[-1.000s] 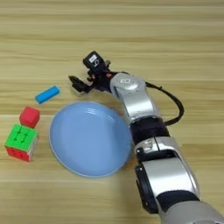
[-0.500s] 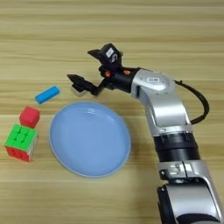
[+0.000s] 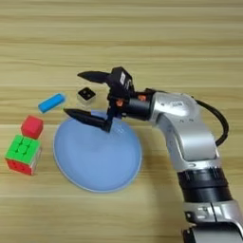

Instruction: Move the objects on the table

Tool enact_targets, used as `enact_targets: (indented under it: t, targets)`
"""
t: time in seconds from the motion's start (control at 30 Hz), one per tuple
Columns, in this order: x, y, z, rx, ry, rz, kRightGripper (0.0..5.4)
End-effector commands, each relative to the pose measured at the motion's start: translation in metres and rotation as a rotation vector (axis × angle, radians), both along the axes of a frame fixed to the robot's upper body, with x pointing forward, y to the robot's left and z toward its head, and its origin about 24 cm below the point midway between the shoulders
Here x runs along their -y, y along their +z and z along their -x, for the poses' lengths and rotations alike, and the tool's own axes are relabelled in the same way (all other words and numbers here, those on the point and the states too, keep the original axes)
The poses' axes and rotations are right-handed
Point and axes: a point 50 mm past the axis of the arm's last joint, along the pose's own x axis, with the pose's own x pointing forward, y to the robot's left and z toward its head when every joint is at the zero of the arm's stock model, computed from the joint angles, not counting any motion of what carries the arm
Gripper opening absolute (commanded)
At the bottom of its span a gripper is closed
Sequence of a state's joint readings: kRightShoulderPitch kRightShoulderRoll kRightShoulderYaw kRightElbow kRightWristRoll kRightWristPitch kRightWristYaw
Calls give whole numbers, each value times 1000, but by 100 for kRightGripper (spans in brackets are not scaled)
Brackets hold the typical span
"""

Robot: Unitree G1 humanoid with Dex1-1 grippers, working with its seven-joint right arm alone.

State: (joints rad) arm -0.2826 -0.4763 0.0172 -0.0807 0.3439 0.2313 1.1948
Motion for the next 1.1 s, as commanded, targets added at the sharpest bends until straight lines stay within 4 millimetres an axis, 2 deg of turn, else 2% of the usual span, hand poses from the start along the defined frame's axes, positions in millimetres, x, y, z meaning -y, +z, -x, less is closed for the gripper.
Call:
enact_targets:
  t: [0.03,0.33,0.77,1.1]
  targets:
    - [-4,10,0,104,36,63,539]
    - [-16,-17,17,71,139,148,539]
    - [6,-32,-3,38,-7,206,539]
    - [18,-55,9,-24,69,284,539]
